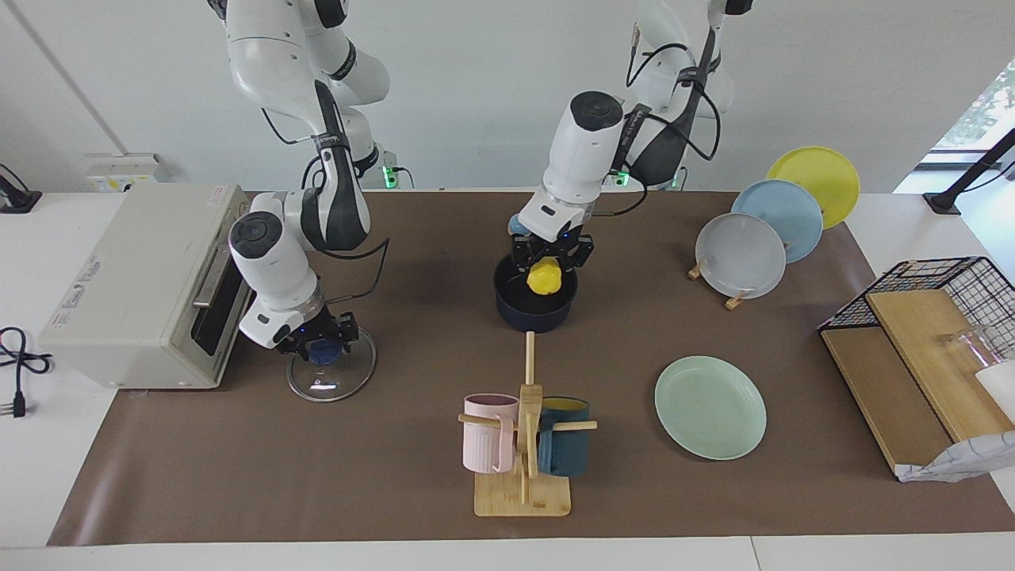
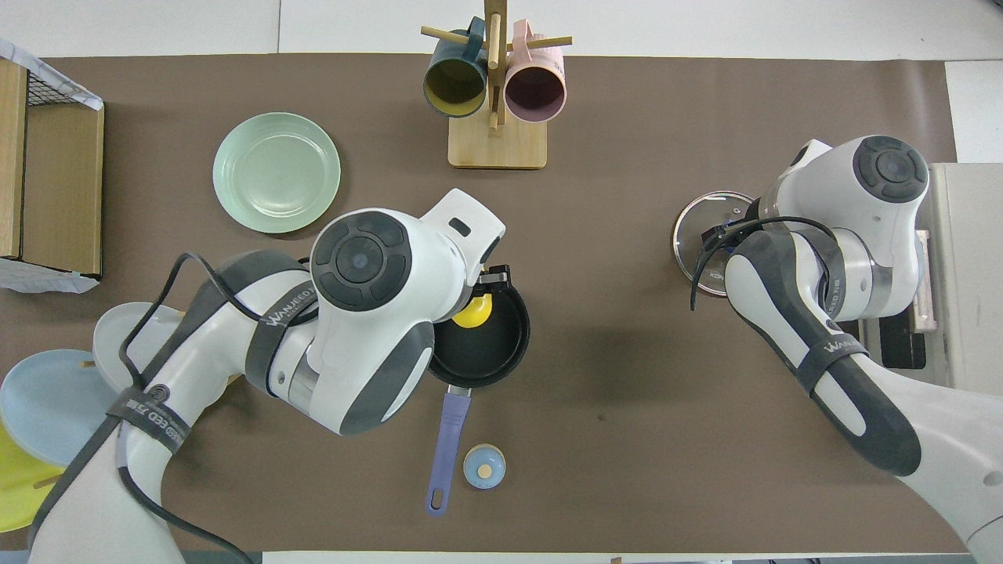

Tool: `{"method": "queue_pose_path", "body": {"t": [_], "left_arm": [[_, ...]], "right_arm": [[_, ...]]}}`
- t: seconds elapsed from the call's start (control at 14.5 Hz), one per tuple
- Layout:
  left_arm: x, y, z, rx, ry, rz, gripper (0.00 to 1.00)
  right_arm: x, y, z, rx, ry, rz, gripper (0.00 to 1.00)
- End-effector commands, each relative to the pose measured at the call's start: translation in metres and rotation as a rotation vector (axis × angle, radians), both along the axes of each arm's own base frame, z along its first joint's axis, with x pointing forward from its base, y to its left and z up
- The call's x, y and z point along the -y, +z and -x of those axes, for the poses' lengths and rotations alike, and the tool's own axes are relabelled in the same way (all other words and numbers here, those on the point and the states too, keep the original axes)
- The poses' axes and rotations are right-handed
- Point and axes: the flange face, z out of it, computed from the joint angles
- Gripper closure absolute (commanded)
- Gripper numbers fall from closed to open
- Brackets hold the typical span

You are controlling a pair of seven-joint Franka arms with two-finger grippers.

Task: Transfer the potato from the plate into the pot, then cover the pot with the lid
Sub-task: 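Carry the potato over the black pot with the left gripper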

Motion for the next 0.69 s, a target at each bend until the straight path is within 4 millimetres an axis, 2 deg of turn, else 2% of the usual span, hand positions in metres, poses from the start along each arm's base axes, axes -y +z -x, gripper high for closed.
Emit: {"method": "queue_pose_path", "body": {"t": [0.0, 0.14, 0.28, 0.48, 0.62], "left_arm": [[-0.008, -0.016, 0.019, 0.018, -0.019, 0.008, 1.0], [0.002, -0.026, 0.032, 0.009, -0.046, 0.0, 1.0], [0.005, -0.036, 0.036, -0.002, -0.057, -0.012, 1.0], [0.007, -0.049, 0.04, 0.017, -0.098, -0.007, 1.0], [0.003, -0.052, 0.039, 0.019, -0.136, -0.014, 1.0]], "right_arm": [[0.002, 0.0, -0.001, -0.002, 0.011, 0.002, 0.36], [0.002, 0.0, -0.001, -0.004, 0.011, 0.002, 0.4], [0.001, 0.003, -0.002, -0.008, 0.012, 0.002, 0.5], [-0.001, 0.018, -0.008, -0.027, 0.017, 0.003, 0.7], [-0.007, 0.037, -0.012, -0.045, 0.023, 0.003, 0.83]]}}
